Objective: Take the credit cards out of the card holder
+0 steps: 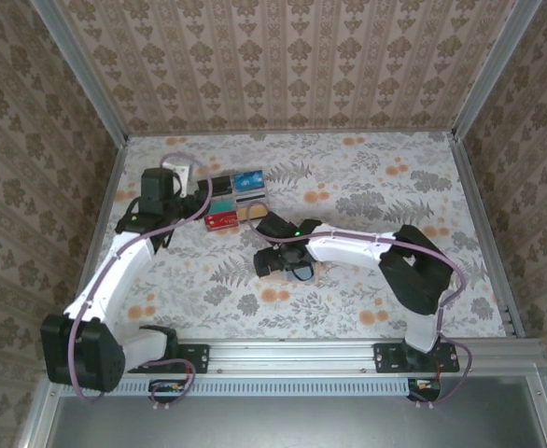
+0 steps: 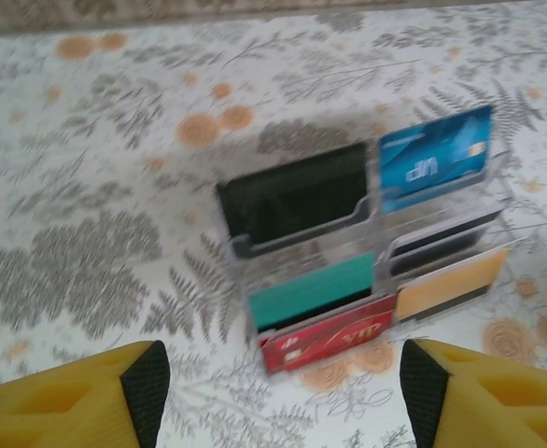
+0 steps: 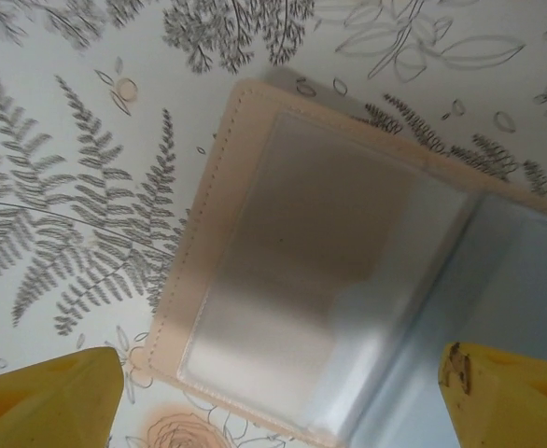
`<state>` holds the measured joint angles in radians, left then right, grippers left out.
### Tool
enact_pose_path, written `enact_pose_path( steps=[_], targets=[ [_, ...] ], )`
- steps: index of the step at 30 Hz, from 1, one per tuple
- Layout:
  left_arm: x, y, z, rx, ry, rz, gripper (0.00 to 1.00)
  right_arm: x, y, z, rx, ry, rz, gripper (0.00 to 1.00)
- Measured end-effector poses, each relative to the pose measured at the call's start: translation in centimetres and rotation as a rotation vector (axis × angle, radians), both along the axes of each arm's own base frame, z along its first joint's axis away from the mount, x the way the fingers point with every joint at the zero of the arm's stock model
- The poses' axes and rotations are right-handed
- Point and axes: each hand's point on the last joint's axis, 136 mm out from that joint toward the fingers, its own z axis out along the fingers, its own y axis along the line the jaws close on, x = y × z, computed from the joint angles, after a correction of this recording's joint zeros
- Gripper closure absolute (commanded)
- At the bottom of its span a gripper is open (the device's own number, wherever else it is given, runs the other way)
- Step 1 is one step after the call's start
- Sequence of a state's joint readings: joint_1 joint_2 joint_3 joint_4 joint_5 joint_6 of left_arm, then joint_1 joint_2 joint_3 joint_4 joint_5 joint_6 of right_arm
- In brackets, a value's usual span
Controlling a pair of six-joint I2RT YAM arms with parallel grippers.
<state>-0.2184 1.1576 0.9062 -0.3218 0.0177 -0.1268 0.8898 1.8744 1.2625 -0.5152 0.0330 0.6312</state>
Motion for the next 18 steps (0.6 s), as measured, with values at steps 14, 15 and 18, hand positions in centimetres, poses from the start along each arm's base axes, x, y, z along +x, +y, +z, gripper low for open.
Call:
enact_pose_path(
  steps=[14,15,18],
  targets=[
    [-2.4,4.8,-2.2,-0.067,0.016,0.235,0.29,0.5,-1.6,-2.5,-0.128,0.032,-0.03,0.5],
    [-2.4,5.0,-2.2,-0.072,0.012,0.245,0.28,0.6,-1.8,-2.5,-0.131,0.032,-0.032,0.54],
    [-2.4,5.3,-1.9,-0.083,0.004,0.27,0.28,0.7,-2.4,-2.5,-0.13,0.034,-0.043,0.6]
  ],
)
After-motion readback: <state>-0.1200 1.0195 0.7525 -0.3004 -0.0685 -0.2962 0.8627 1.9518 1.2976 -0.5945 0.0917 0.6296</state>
